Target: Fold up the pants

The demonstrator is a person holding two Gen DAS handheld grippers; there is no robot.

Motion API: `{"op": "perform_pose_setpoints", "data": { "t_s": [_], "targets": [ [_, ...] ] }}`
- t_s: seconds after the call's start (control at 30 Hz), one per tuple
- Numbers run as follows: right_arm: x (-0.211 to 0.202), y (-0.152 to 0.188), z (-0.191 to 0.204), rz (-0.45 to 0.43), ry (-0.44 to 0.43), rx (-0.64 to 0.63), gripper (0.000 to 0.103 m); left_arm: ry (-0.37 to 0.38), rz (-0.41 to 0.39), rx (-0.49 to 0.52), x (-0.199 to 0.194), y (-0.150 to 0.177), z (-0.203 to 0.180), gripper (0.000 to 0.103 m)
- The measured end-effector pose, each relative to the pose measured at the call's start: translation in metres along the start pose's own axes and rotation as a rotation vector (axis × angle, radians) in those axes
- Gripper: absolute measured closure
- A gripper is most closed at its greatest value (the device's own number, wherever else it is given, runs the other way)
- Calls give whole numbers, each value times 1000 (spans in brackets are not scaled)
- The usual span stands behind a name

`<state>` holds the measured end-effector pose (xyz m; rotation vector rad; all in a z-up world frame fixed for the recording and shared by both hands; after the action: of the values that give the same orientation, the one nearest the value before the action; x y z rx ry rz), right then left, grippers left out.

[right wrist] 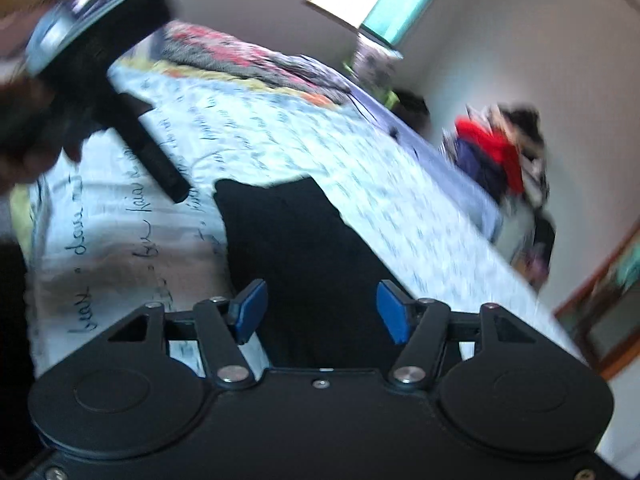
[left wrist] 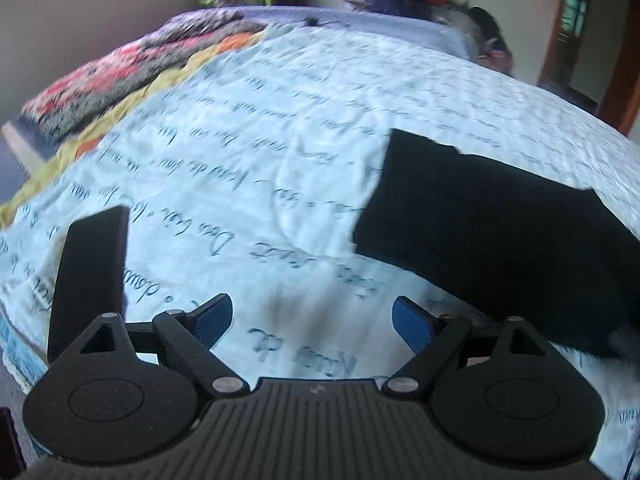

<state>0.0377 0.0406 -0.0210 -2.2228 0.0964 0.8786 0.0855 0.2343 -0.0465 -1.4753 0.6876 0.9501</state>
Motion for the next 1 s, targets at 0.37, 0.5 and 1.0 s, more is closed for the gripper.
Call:
{"op": "perform_pose_setpoints", "data": {
  "t_s": [0.37, 0.5, 1.0],
  "targets": [
    [65, -43, 68, -21, 81, -269, 39, 32, -13, -178, 17, -36, 29, 14],
    [80, -45, 84, -4, 115, -350, 40, 36, -15, -177, 25, -41, 30, 14],
    [103, -53, 116, -12, 261, -580, 84, 496, 131, -425, 57, -41, 42, 6]
  ]
}}
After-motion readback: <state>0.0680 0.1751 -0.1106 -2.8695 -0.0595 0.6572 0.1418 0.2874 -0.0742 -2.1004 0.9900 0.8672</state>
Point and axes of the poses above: each gripper's, at about its wrist camera, not at the fingertips, and x roughly the way its jaws point, z to its left, y to its underside, the point moved 8 cm from there along x, roughly the way its jaws point, and after that the axes turned 10 degrees about z, right-handed, at the moved point
